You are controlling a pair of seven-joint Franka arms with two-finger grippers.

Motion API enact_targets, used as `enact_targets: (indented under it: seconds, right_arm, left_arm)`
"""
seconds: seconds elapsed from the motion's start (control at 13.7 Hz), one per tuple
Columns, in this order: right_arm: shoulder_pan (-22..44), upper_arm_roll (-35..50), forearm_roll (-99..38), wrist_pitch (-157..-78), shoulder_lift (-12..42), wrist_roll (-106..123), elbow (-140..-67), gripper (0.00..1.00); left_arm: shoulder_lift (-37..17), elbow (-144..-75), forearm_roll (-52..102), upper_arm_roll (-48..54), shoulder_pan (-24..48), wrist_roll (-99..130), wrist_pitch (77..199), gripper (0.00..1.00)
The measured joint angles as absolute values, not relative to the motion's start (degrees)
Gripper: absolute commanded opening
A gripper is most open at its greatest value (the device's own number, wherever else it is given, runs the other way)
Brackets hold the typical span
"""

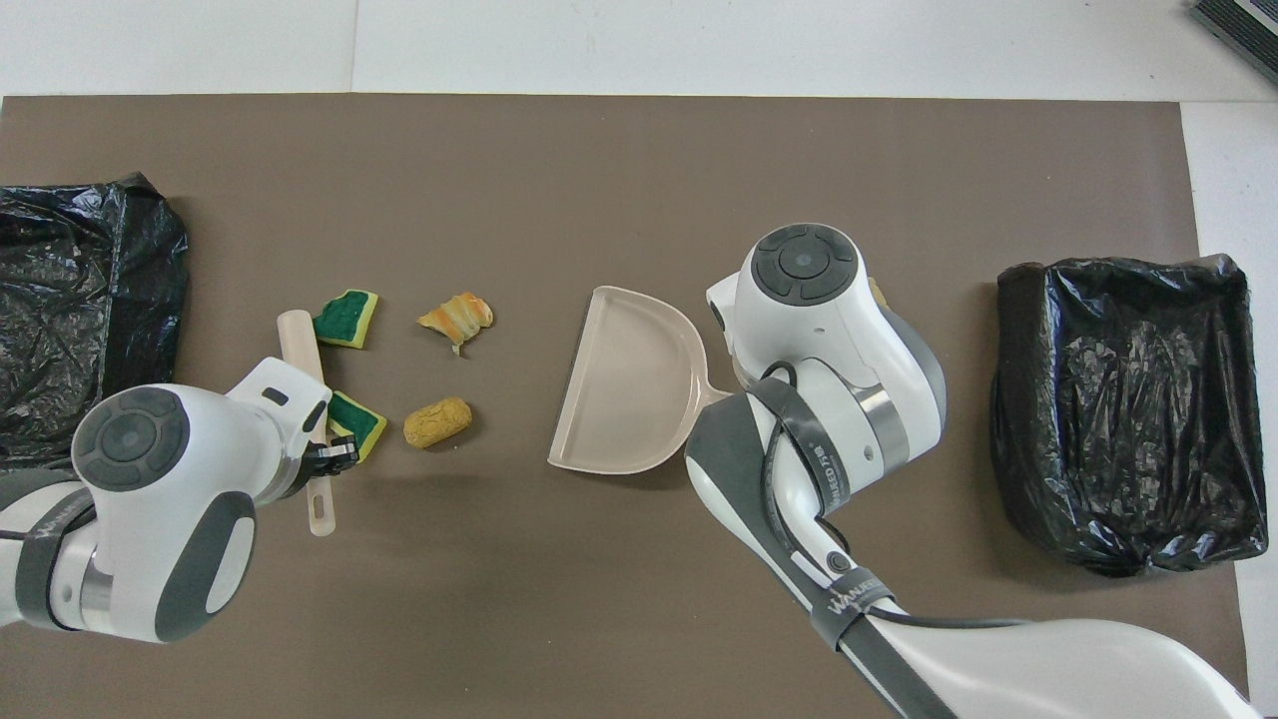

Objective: Sweep and dump trash in bin

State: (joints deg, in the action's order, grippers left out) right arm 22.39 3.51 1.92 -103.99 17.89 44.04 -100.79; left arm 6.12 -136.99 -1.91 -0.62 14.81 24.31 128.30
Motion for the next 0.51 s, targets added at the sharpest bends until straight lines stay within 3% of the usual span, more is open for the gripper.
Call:
enact_targets:
  seconds: [0.51]
  right_arm:
    - [22.99,3.51,1.92,-104.00,17.89,43.23,-100.78,0.00]
  left_arm:
    - [4.48,-135.33,5.85,-0.38,26.79,22.58,131.04,0.00]
